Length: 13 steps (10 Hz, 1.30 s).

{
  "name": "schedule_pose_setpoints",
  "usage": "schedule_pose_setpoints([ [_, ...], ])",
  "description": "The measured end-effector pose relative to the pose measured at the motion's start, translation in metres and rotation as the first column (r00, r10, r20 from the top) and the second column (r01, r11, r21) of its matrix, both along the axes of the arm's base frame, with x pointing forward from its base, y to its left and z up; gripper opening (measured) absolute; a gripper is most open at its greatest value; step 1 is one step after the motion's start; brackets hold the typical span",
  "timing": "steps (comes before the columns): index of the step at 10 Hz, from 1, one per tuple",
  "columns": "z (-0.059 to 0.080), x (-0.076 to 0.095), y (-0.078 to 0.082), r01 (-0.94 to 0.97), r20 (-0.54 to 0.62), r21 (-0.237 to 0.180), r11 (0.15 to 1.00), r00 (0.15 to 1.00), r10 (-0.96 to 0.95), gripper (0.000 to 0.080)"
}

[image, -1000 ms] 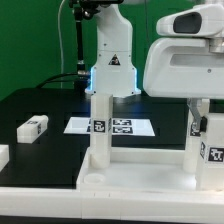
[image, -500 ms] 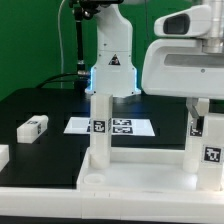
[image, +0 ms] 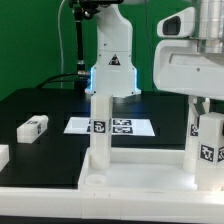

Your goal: Assemble desk

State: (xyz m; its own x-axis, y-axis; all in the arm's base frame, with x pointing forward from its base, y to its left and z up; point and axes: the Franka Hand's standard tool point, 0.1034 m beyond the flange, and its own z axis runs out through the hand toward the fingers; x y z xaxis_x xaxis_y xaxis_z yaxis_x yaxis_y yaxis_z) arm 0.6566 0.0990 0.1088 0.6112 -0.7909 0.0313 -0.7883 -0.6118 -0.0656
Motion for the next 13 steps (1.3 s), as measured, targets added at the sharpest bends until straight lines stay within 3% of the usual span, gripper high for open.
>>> schedule_pose_setpoints([
  [5, 0.0002, 0.0006, -0.0001, 0.433, -0.024, 0.056, 0.899, 0.901, -0.433, 0.0290],
  [9, -0.0001, 0.0008, 0.0013, 0.584, -0.036, 0.066, 0.809, 0.812, -0.583, 0.0290],
  [10, -0.0002, 0.0007, 0.0013, 0.575, -0.035, 0.065, 0.816, 0.818, -0.574, 0.0358],
  [11, -0.0002, 0.0007, 0.0012, 0.544, -0.032, 0.063, 0.837, 0.839, -0.543, 0.0494],
  [12, -0.0009, -0.0007, 0.0006, 0.517, -0.036, 0.058, 0.854, 0.856, -0.515, 0.0494],
  [13, -0.0008, -0.0005, -0.0001, 0.466, -0.031, 0.054, 0.883, 0.885, -0.465, 0.0615],
])
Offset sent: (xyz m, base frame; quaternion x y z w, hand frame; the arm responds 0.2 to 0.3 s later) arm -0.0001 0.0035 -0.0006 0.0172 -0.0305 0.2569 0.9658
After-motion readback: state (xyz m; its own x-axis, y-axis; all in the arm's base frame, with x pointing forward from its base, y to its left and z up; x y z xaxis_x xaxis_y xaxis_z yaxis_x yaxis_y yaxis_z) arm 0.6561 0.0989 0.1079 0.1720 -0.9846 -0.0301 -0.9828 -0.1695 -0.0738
